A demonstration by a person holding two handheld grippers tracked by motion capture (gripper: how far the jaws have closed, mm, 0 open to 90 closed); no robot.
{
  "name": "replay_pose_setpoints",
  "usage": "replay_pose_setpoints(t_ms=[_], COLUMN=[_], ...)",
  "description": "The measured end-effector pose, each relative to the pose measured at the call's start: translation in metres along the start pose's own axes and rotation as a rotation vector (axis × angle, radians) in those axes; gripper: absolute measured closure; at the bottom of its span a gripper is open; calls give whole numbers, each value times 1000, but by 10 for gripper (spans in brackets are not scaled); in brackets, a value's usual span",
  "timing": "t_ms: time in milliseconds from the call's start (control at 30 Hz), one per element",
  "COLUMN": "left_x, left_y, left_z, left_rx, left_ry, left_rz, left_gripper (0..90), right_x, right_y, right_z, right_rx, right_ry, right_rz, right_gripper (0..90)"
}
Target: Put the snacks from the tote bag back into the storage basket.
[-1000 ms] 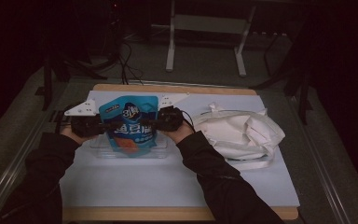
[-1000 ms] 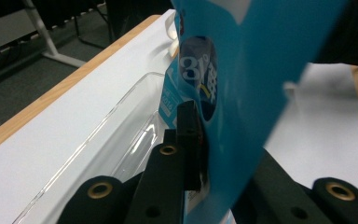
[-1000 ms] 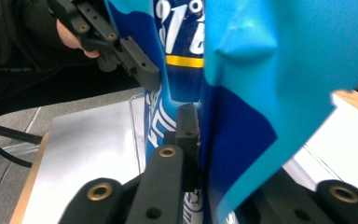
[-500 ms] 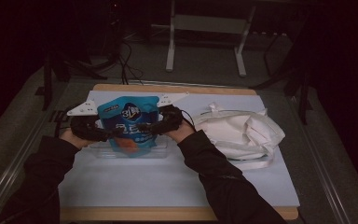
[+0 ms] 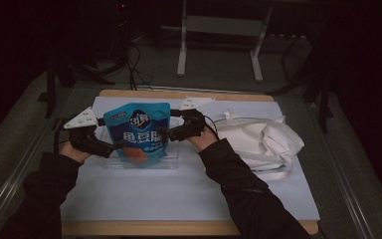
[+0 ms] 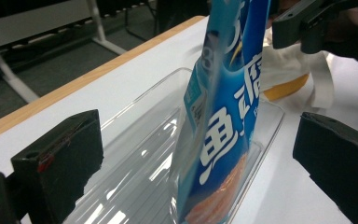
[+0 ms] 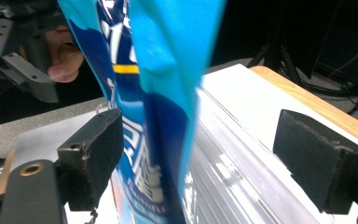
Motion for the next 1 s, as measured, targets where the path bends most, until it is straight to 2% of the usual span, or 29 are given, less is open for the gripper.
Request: replay_pose_setpoints(t_ms=[67, 167, 367, 533, 567, 833, 1000], left_x=[-3, -9, -15, -20, -23, -38, -44], left_y=[-2, -6, -13, -17, -19, -27, -31], left_z=[-3, -5, -13, -22, -24, -43, -49], left_rx=[23, 62, 87, 123, 146, 148, 178], left_ry=[4, -14, -33, -29, -22, -51, -59], left_rz=[8, 8, -4, 11, 21, 8, 9], left_gripper=[19, 20, 20, 19, 19, 19, 20], right_x=[-2, -4, -8, -13, -14, -22, -25], right_y=[-4, -11, -24, -34, -35, -55, -62], right_z=[-1, -2, -3, -4, -4, -5, -5], right_rx=[-6, -15, -42, -67, -71, -85, -95], right_ry=[1, -5, -3, -12, -12, -2, -1], right_rz=[-1, 2, -1, 3, 3, -8, -11], right_gripper=[161, 161, 161, 164, 164, 164, 165])
Point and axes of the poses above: each handheld gripper's, and its own axes: y roughly forward along the jaws, x roughly out of its top, z roughly to its left, the point moved 7 cm from there along y, roughly forward along the jaws
